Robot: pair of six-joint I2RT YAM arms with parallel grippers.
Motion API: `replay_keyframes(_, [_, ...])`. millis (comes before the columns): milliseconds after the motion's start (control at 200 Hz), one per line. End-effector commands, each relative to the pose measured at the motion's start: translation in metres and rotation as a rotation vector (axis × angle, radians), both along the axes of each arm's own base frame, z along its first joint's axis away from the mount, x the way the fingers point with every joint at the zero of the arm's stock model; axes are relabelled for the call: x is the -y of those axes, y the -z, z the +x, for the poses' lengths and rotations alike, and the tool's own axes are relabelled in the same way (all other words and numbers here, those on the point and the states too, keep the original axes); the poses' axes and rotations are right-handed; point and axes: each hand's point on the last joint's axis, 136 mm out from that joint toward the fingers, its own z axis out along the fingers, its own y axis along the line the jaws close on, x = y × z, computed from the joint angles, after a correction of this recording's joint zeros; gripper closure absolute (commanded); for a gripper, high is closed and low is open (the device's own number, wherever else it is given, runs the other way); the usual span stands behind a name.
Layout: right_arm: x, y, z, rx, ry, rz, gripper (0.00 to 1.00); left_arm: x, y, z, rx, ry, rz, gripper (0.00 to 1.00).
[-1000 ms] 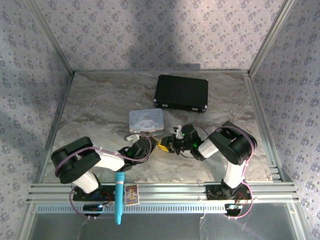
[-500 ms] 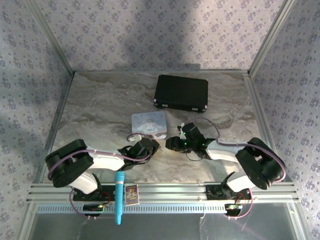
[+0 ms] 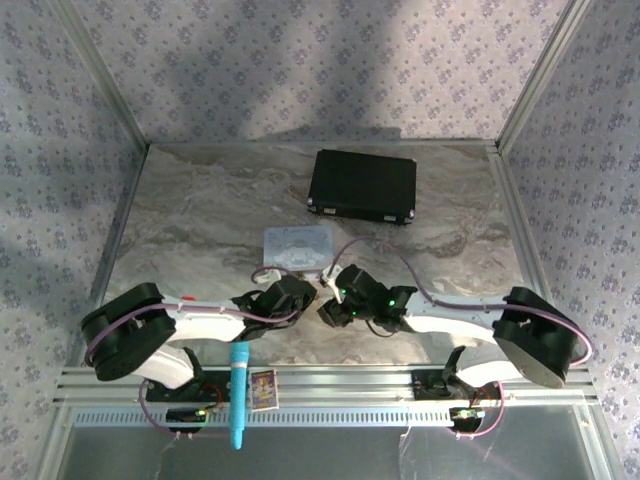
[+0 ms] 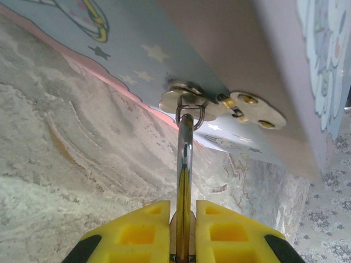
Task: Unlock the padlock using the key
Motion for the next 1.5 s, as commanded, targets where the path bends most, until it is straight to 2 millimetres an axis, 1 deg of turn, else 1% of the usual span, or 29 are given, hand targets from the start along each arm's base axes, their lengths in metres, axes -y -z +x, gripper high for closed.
replay_keyframes(0, [-0.009, -0.002, 0.013, 0.091, -0.027, -0.063, 0.51, 0.007, -0.01, -0.003, -0.013, 0.013, -0.033, 1.0])
replay_keyframes(95, [-0.016, 0.001, 0.014, 0.097, -0.036, -0.069, 0.58, 0.009, -0.012, -0.005, -0.016, 0.021, -0.044, 1.0])
replay_keyframes(195, [-0.019, 0.002, 0.016, 0.107, -0.031, -0.066, 0.64, 0.008, -0.013, -0.006, -0.017, 0.022, -0.047, 1.0])
replay_keyframes(295, [-0.023, 0.002, 0.017, 0.11, -0.035, -0.06, 0.67, 0.007, -0.015, -0.006, -0.016, 0.018, -0.049, 1.0])
replay_keyframes(360, [-0.025, 0.004, 0.018, 0.109, -0.038, -0.063, 0.72, 0.006, -0.015, -0.006, -0.014, 0.016, -0.051, 1.0])
replay_keyframes(430, [-0.027, 0.005, 0.018, 0.108, -0.043, -0.063, 0.82, 0.008, -0.017, -0.006, -0.013, 0.024, -0.054, 1.0])
replay_keyframes(600, [-0.03, 0.004, 0.016, 0.081, -0.055, -0.025, 0.9, 0.006, -0.011, -0.01, -0.029, 0.033, -0.045, 1.0])
replay_keyframes(710, [-0.027, 0.002, 0.016, 0.013, -0.042, 0.072, 0.93, 0.002, -0.008, -0.012, -0.034, 0.029, -0.046, 1.0])
replay_keyframes(864, [-0.021, -0.006, 0.02, -0.151, 0.02, 0.307, 0.95, 0.0, -0.008, -0.014, -0.027, 0.032, -0.047, 1.0])
replay_keyframes(919, [-0.014, -0.005, 0.025, -0.194, 0.058, 0.362, 0.95, 0.0, -0.009, -0.015, -0.025, 0.039, -0.048, 1.0])
replay_keyframes(989, [-0.005, -0.002, 0.028, -0.23, 0.094, 0.385, 0.95, 0.001, -0.01, -0.015, -0.021, 0.045, -0.049, 1.0])
replay_keyframes(1039, [0.001, 0.002, 0.03, -0.249, 0.112, 0.383, 0.94, 0.0, -0.01, -0.016, -0.019, 0.045, -0.046, 1.0])
replay_keyframes(1119, [0.004, 0.006, 0.029, -0.278, 0.119, 0.361, 0.9, -0.001, -0.009, -0.015, -0.02, 0.044, -0.042, 1.0])
replay_keyframes(1194, [0.005, 0.008, 0.028, -0.295, 0.123, 0.34, 0.81, -0.001, -0.007, -0.015, -0.021, 0.044, -0.035, 1.0])
replay_keyframes(1264, [0.008, 0.009, 0.03, -0.294, 0.146, 0.334, 0.68, -0.003, -0.004, -0.015, -0.024, 0.04, -0.021, 1.0])
replay_keyframes(1354, [0.013, 0.006, 0.031, -0.276, 0.174, 0.328, 0.59, -0.009, 0.001, -0.015, -0.024, 0.036, 0.023, 1.0])
replay_keyframes(1404, [0.018, 0.003, 0.032, -0.27, 0.2, 0.325, 0.52, -0.013, 0.004, -0.015, -0.027, 0.03, 0.051, 1.0])
replay_keyframes(1454, [0.023, -0.001, 0.034, -0.262, 0.226, 0.32, 0.5, -0.016, 0.006, -0.016, -0.022, 0.037, 0.089, 1.0])
replay_keyframes(1499, [0.026, -0.005, 0.035, -0.248, 0.245, 0.317, 0.45, -0.02, 0.008, -0.016, -0.025, 0.044, 0.129, 1.0])
